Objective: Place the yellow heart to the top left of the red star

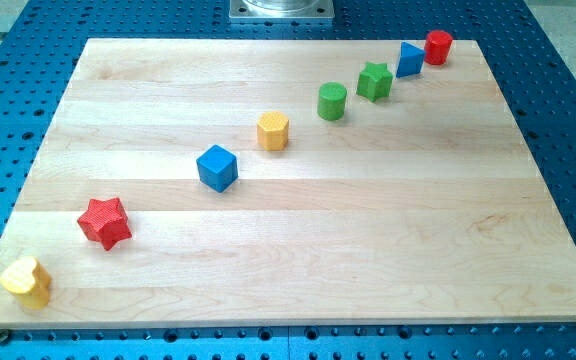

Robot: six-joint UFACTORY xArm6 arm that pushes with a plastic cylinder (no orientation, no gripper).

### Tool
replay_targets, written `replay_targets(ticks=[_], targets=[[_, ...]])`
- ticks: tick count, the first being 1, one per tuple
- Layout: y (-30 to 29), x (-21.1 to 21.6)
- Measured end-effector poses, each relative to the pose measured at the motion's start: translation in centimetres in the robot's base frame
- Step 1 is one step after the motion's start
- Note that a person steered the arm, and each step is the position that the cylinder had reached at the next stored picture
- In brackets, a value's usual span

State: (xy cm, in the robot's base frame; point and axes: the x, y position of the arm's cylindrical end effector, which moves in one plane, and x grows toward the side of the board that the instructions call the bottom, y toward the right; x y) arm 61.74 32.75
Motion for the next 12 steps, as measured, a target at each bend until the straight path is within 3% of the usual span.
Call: replay_targets(ticks=[3, 5, 7, 10, 12], targets=[[-2.2, -0.1], [-15.5, -0.2], [-21.6, 0.0], [-44.5, 0.1], [-47.9, 0.1]])
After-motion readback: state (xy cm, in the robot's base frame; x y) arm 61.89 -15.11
